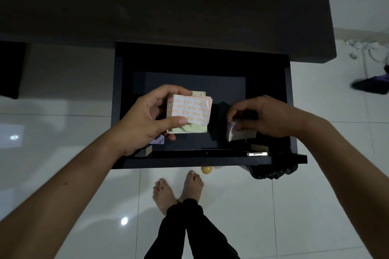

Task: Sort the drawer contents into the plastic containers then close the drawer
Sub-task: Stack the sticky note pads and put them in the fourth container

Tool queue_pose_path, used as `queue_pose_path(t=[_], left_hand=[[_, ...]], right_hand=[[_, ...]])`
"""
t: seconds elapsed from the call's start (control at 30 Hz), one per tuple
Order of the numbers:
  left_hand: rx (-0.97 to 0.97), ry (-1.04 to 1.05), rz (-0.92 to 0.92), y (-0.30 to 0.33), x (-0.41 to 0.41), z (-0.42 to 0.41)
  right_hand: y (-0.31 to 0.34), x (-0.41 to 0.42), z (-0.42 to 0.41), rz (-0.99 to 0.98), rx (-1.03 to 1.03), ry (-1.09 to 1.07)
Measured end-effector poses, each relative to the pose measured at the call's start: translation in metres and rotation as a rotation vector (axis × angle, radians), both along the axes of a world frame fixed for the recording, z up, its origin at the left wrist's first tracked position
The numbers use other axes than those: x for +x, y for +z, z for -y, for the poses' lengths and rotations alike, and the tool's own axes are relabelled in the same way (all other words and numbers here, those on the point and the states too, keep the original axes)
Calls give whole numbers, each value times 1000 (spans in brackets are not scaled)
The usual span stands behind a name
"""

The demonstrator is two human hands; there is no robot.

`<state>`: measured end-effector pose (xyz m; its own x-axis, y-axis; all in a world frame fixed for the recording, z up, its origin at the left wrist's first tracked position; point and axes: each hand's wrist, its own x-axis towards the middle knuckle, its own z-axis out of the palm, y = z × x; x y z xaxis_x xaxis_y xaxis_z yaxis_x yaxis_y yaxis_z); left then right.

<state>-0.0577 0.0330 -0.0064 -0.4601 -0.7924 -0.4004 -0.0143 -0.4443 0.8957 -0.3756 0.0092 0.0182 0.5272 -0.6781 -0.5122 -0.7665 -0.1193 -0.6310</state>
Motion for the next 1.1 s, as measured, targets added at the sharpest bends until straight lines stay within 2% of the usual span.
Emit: queue_pose_path(t=[0.17, 0.33, 0.43, 0.53, 0.6, 0.8, 1.1], left_hand=[[-13, -2, 2, 0, 1, 0], [-20, -4, -35, -1, 0, 0], [-37, 14, -57, -2, -1, 0], [-50, 31, -52, -2, -1, 0], [-53, 35, -60, -1, 0, 0], [-76, 29, -50, -2, 1, 0], [-75, 53, -69, 1, 1, 0]], right_hand=[[40, 13, 7, 364, -12, -218], [38, 45, 15, 439, -30, -228], [34, 54, 16, 493, -42, -347], [36, 56, 13, 628, -50, -461], [34, 61, 11, 624, -52, -465], [19, 73, 8, 447, -106, -465], [14, 85, 5, 372, -336, -454]])
